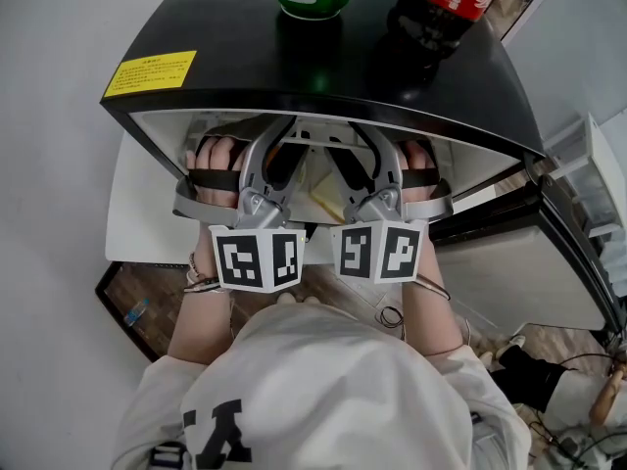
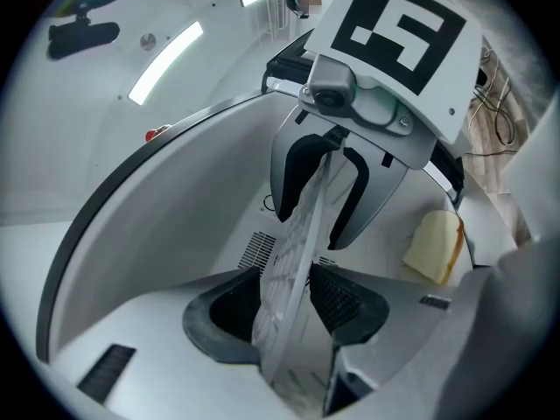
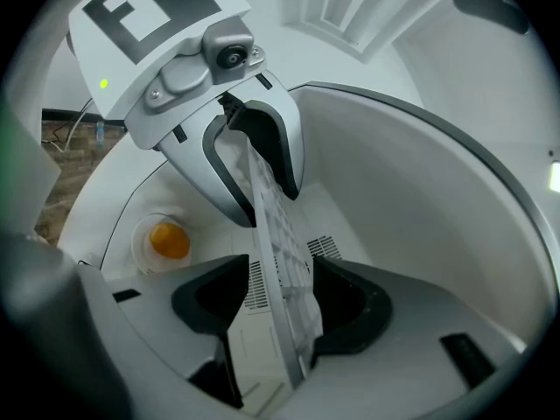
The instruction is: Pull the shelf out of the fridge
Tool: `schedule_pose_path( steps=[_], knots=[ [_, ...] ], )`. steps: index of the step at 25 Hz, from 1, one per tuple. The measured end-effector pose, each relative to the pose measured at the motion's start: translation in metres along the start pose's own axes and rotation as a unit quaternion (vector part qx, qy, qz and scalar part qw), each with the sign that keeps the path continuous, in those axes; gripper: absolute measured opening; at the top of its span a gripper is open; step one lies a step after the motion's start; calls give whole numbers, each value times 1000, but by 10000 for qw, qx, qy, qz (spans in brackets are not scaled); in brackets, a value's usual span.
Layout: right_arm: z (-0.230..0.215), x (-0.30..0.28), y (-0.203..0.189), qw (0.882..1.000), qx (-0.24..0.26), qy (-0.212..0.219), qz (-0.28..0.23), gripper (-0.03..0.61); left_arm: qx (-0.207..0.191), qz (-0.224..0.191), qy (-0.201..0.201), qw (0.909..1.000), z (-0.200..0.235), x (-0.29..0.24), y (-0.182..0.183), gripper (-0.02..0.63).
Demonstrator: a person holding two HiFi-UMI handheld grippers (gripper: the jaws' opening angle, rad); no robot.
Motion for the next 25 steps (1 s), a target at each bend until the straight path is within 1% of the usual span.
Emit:
schedule_pose_path(
  steps=[3,6,9,13,14,15,16,17,20,23,25],
  knots=[
    [-1,-1,-1,10000,-41,26,47,233,-82,38,-22,10000,2,-4,0,175],
    [0,-5,-1,9998,85,36,189,233,-87,35,-43,9999,3,-8,0,175],
    [0,-7,-2,9993,193,-64,328,232,-82,35,-85,9999,2,-12,1,175],
    [-4,-9,-2,9990,69,-180,399,229,-101,69,-122,9999,-1,-18,0,173],
    [-5,-10,-3,9988,76,-217,422,207,-92,62,-87,9999,0,-19,0,173],
    [-6,-10,-3,9986,120,-251,453,158,-77,54,-42,9999,1,-19,0,170],
    [-6,-10,-3,9982,189,-275,489,115,-70,54,3,10000,2,-19,0,152],
    [-6,-11,-4,9979,263,-290,523,101,-85,66,40,9999,3,-19,0,139],
    [-4,-11,-4,9972,391,-321,543,86,-210,107,96,9997,1,-20,0,115],
    [-4,-11,-4,9973,406,-328,509,80,-265,112,50,9996,0,-20,0,106],
    [-3,-11,-4,9973,414,-328,501,78,-345,120,10,9993,-2,-20,0,84]
  ],
)
Point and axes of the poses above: the fingertips, and each gripper's own axes: x backward along the fingers, z to its left, y out of its top, the point moved 5 cm from there along x, backward along the fingers, and after that the axes turned 2 degrees about -y, right-handed, at the moved point
